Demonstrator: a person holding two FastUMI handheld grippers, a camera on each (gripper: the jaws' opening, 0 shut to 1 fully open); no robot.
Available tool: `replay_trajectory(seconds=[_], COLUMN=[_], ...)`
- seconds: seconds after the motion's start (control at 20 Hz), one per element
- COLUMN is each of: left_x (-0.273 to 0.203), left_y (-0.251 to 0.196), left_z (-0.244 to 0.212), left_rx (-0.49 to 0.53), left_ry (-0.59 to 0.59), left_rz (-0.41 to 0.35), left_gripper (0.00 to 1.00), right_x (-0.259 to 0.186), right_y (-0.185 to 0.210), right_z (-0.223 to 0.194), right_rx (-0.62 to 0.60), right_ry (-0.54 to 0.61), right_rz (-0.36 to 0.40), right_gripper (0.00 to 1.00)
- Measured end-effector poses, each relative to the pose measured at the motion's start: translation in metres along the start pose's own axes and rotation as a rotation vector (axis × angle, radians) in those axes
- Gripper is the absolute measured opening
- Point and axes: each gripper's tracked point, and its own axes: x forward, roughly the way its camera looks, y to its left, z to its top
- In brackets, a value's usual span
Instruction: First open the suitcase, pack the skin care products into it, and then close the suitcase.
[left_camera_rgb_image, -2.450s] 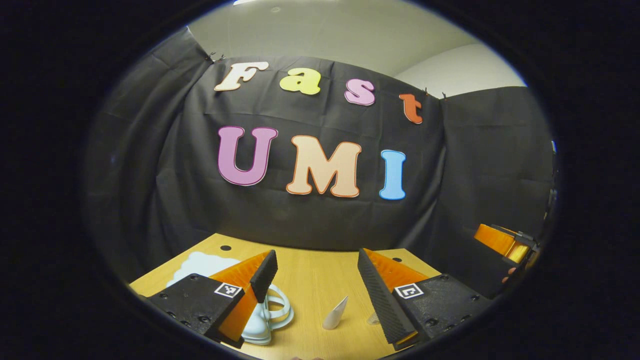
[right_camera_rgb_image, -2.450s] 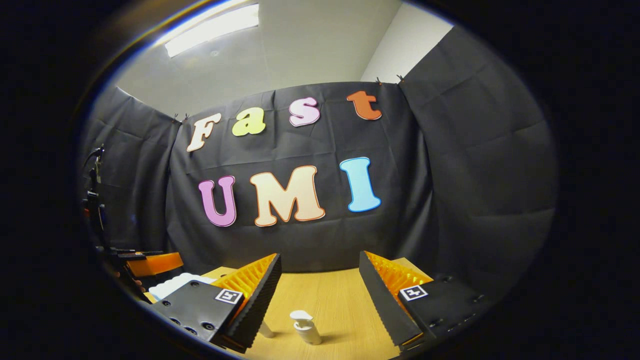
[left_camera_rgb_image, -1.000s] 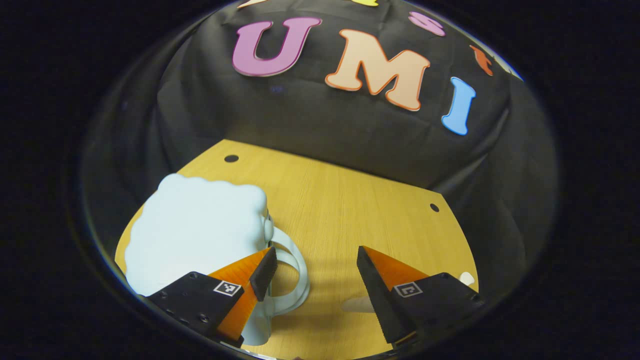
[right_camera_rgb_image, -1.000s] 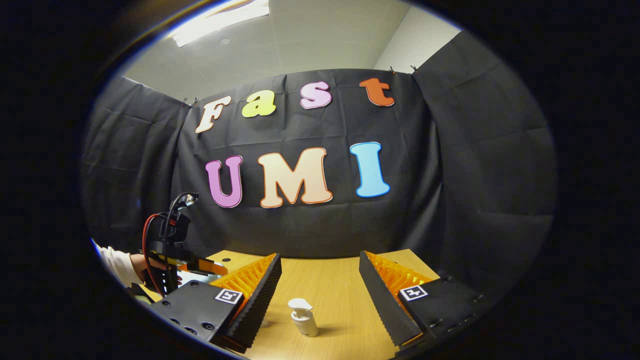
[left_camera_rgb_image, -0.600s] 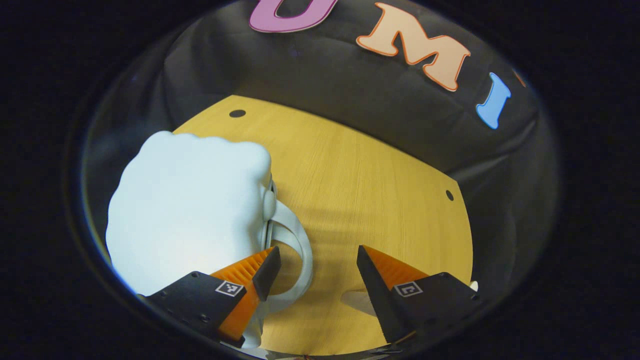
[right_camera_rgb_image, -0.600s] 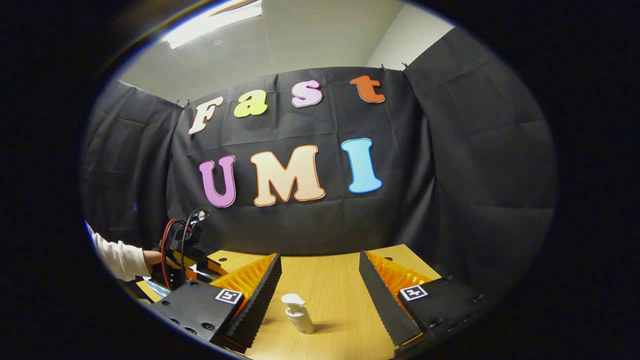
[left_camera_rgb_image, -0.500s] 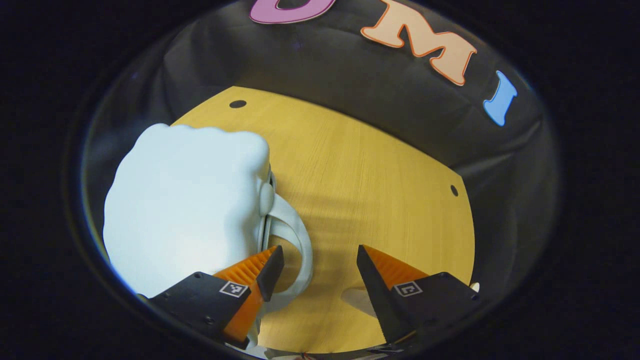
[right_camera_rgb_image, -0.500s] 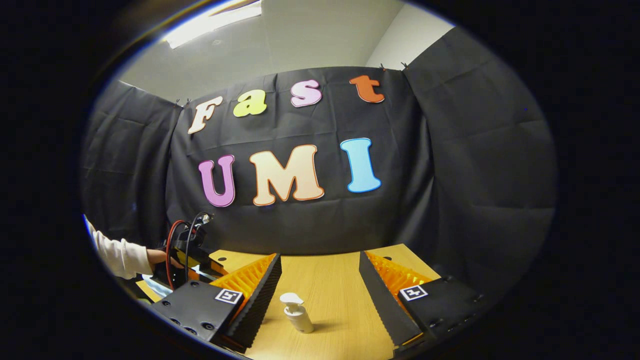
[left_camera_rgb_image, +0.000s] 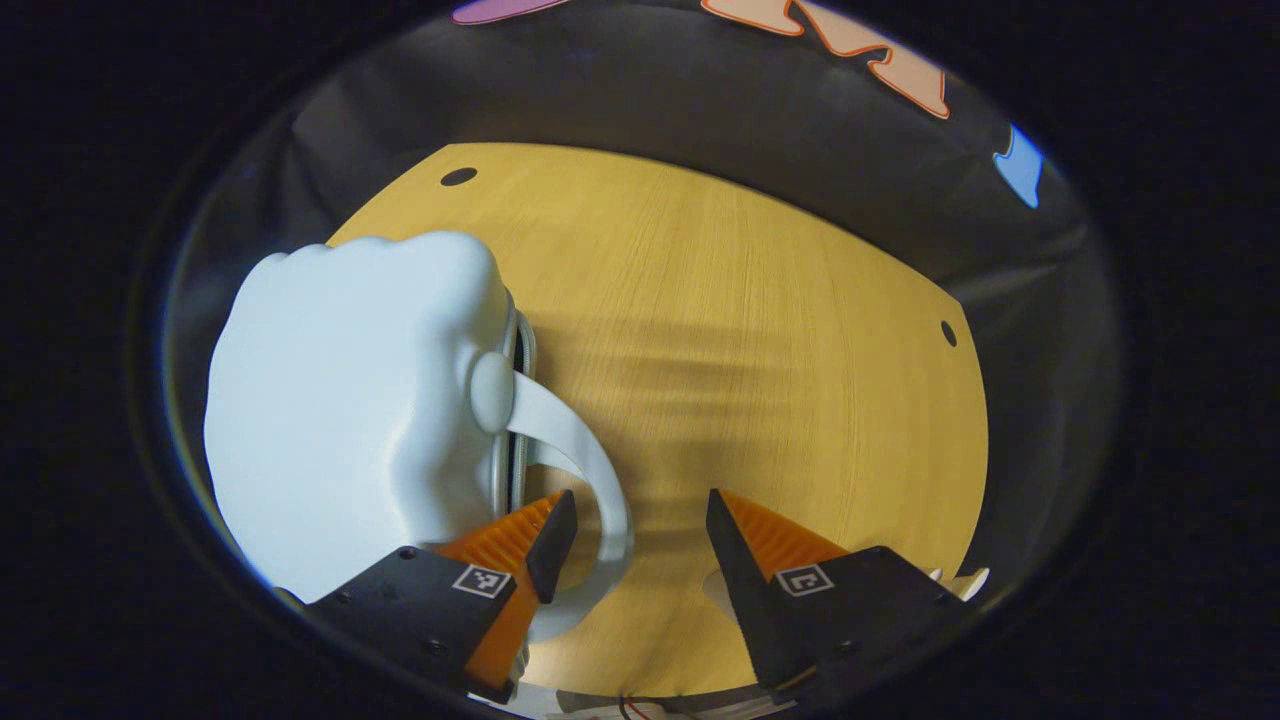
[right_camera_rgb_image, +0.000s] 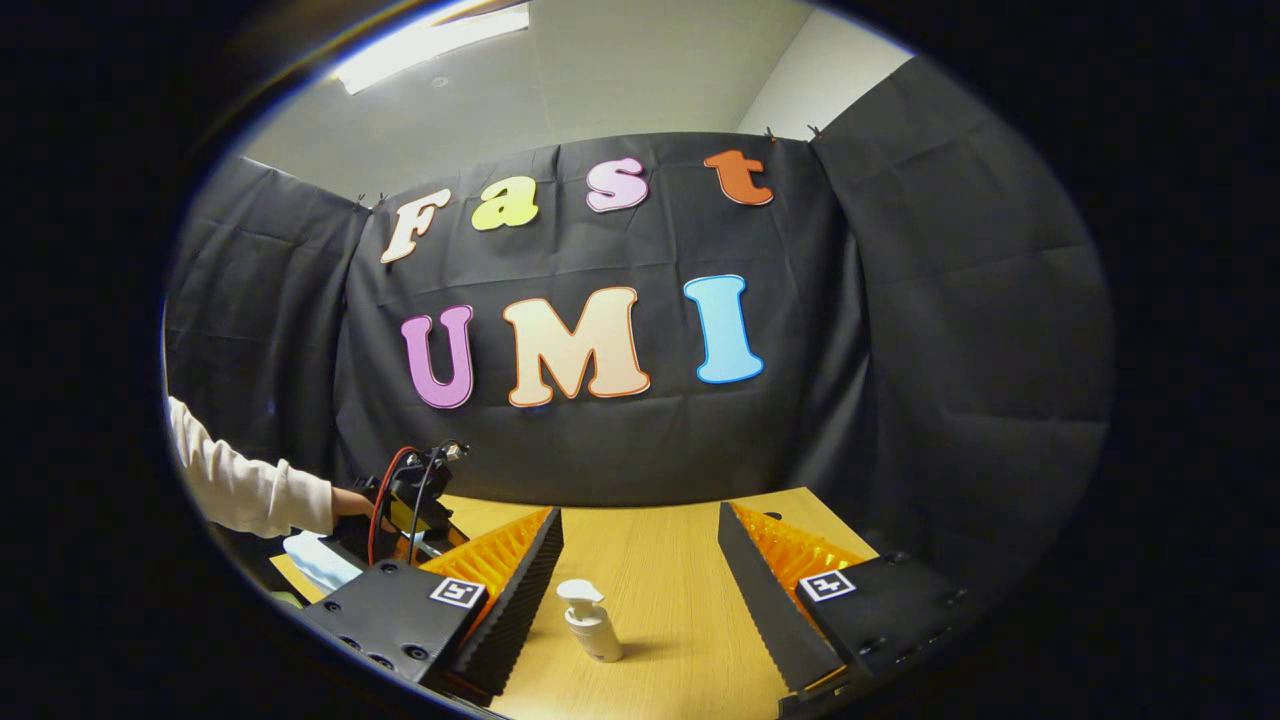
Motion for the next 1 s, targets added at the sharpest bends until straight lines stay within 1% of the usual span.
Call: replay_trajectory(seconds=[0.2, 0.35, 0.4, 0.45, 0.5, 0.6, 0.7, 0.75, 0.8, 0.9, 1.0], left_x=[0.01, 0.014, 0.015, 0.016, 0.017, 0.018, 0.019, 0.018, 0.016, 0.008, -0.002], left_y=[-0.001, 0.004, 0.007, 0.01, 0.013, 0.014, 0.013, 0.012, 0.01, 0.007, 0.0], left_z=[-0.009, -0.011, -0.011, -0.011, -0.012, -0.015, -0.015, -0.015, -0.013, -0.009, -0.003], left_rx=[-0.005, -0.025, -0.031, -0.034, -0.039, -0.064, -0.066, -0.052, -0.036, -0.006, -0.009], left_ry=[0.055, 0.073, 0.07, 0.069, 0.075, 0.087, 0.085, 0.086, 0.08, 0.062, 0.028], left_rz=[-0.001, 0.006, 0.014, 0.016, 0.018, 0.006, -0.002, -0.007, -0.007, 0.0, -0.023], left_gripper=[0.64, 0.52, 0.43, 0.37, 0.26, 0.14, 0.1, 0.1, 0.06, 0.03, 0.02], right_x=[0.0, 0.0, -0.001, 0.0, 0.0, 0.0, -0.001, 0.0, 0.0, -0.001, 0.0], right_y=[-0.001, -0.002, -0.002, -0.002, -0.002, -0.002, -0.001, -0.001, 0.001, 0.003, 0.007], right_z=[0.0, -0.001, -0.002, -0.002, -0.003, -0.004, -0.004, -0.003, -0.004, -0.005, -0.008], right_rx=[-0.002, -0.007, -0.009, -0.011, -0.014, -0.015, -0.017, -0.021, -0.026, -0.036, -0.035], right_ry=[0.002, 0.006, 0.007, 0.008, 0.008, 0.011, 0.011, 0.01, 0.01, 0.013, 0.017], right_rz=[0.001, -0.002, -0.001, -0.002, -0.003, -0.003, -0.001, -0.001, 0.0, 0.003, 0.01], right_gripper=[0.98, 0.98, 0.98, 0.98, 0.98, 0.96, 0.98, 0.98, 0.98, 0.98, 0.98])
